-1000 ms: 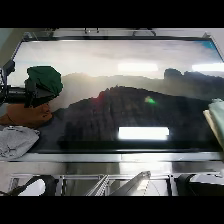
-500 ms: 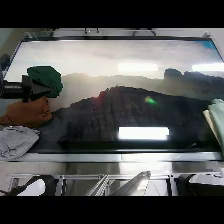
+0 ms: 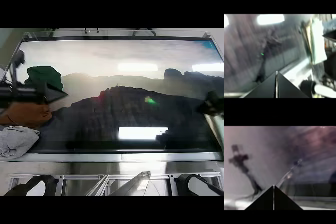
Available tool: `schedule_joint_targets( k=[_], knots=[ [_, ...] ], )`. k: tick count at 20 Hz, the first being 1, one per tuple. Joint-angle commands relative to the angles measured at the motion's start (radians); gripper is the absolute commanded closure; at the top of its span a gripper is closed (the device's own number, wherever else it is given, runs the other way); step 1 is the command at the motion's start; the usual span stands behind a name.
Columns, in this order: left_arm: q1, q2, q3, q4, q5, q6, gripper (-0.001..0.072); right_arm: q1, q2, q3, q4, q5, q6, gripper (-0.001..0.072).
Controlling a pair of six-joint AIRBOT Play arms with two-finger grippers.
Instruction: Fold the shirts.
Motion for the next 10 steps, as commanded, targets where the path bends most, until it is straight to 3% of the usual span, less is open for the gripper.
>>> schedule_joint_targets(
  k=[1,3,10],
  knots=[
    [-0.14,0.149,-0.282,-0.003,0.109,0.001,0.0696,0.21,0.248,-0.369,0.218,-0.108,-0.104,0.0698],
    [-0.197,0.22,-0.408,-0.003,0.156,-0.011,0.0696,0.307,0.328,-0.48,0.212,-0.204,-0.098,0.0697],
    [-0.216,0.357,-0.552,-0.004,0.181,-0.055,0.0695,0.371,0.326,-0.492,0.295,-0.238,-0.101,0.0696]
  ],
)
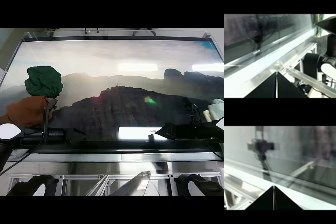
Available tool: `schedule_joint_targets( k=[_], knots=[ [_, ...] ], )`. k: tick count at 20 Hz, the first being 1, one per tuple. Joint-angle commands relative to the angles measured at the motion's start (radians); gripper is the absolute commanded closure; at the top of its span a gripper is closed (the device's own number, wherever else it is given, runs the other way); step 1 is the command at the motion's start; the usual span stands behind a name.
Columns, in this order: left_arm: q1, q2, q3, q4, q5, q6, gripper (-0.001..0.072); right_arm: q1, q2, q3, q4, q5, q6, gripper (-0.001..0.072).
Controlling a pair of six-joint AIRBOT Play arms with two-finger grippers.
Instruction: Fold the shirts.
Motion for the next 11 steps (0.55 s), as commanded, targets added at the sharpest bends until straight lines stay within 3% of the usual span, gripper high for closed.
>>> schedule_joint_targets(
  k=[1,11],
  knots=[
    [0.003,0.055,-0.052,0.002,0.013,-0.017,0.0694,0.023,0.013,-0.021,0.068,-0.016,-0.006,0.0697],
    [0.143,0.054,-0.052,-0.005,-0.003,-0.02,0.0695,0.023,0.013,-0.021,0.08,-0.016,-0.006,0.0696]
  ],
)
